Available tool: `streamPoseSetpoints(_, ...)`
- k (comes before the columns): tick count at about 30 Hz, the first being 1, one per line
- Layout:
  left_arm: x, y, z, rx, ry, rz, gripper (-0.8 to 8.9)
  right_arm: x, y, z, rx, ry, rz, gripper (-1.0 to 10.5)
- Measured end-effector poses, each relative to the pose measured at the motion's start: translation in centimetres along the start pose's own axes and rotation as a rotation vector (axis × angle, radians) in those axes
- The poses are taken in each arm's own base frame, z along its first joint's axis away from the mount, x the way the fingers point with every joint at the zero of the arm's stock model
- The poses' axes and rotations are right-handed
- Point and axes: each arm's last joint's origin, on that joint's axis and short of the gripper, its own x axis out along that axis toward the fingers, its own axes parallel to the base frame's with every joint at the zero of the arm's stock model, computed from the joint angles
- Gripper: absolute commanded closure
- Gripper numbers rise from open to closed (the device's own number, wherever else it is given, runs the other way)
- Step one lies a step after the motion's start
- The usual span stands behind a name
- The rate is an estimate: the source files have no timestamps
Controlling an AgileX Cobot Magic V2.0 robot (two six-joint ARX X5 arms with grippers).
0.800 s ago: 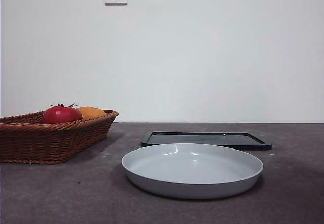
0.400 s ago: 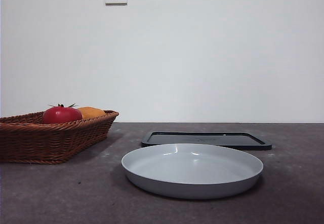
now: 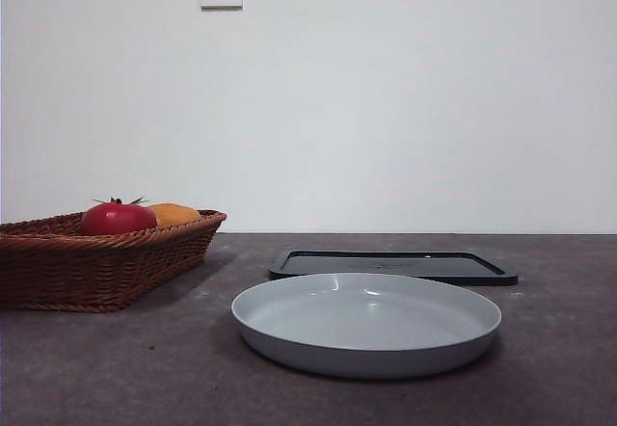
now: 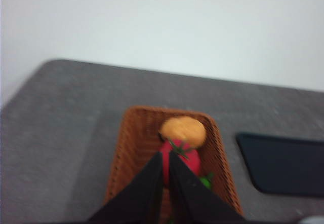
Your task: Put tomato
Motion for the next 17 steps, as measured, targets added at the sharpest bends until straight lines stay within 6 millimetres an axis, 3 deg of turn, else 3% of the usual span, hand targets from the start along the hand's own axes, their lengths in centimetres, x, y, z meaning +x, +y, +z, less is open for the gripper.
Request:
streamPoseSetpoints(11,4.9,-2.5,3.1,-0.051,0.353,-0.331,7.96,4.2,2.7,3.7,-0.091,0.276,0.111,9.4)
streamPoseSetpoints(17,7.3,-4.8,2.3,-0.044,0.509,-0.473,7.94,6.1,5.3,4.0,-0.174,0.352,0.227,9.4)
